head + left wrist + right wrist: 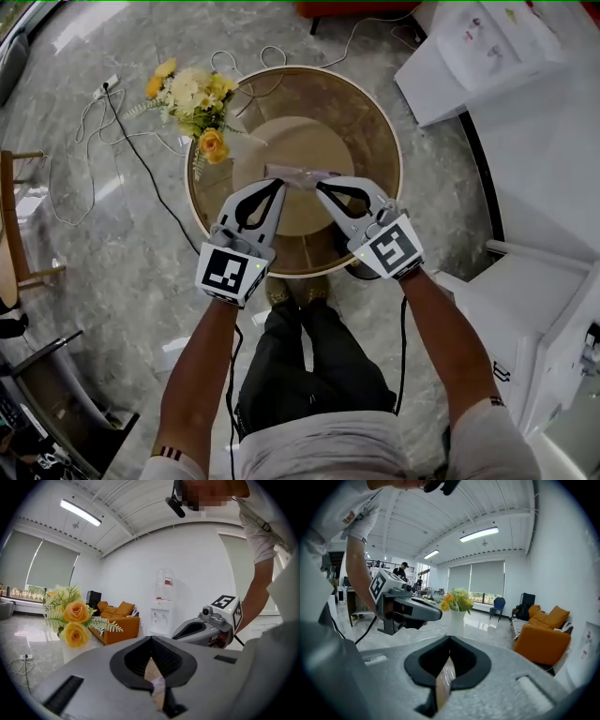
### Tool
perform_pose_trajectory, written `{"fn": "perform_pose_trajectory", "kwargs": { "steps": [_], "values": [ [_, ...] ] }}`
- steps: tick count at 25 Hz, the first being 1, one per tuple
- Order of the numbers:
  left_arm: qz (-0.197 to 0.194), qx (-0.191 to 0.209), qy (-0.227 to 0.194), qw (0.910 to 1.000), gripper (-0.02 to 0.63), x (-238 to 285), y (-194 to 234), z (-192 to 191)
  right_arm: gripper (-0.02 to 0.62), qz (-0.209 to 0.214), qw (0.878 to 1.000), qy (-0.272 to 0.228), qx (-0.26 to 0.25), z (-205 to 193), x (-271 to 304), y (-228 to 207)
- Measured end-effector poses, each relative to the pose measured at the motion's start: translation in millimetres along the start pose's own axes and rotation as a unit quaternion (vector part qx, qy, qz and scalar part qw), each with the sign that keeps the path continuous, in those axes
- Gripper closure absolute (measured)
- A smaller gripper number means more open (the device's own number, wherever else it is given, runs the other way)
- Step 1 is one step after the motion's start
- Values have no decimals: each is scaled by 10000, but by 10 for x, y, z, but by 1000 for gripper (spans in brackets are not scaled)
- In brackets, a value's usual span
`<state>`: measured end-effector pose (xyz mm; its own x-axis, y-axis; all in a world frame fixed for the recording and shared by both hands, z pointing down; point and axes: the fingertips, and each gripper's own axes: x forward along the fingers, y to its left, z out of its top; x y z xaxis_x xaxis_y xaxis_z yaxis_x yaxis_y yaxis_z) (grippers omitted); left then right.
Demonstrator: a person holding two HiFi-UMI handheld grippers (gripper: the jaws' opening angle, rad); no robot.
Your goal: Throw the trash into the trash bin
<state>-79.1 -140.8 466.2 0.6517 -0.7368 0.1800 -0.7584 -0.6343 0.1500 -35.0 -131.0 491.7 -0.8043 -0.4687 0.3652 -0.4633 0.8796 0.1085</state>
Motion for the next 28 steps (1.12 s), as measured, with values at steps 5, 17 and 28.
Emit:
{"fn": "perform_pose_trajectory", "kwargs": {
  "steps": [5, 17, 28],
  "values": [
    [-21, -9, 64, 10000, 606, 71, 64, -156, 568, 114, 9994, 309, -144, -265, 175, -15],
    [-77, -142, 212, 9996, 606, 174, 228, -403, 426, 577, 9901, 1281, -69, -979, 531, -74],
    [-93, -209, 236, 9995, 606, 195, 310, -443, 290, 1395, 9610, 2341, -475, -1531, 800, 21]
  ]
}}
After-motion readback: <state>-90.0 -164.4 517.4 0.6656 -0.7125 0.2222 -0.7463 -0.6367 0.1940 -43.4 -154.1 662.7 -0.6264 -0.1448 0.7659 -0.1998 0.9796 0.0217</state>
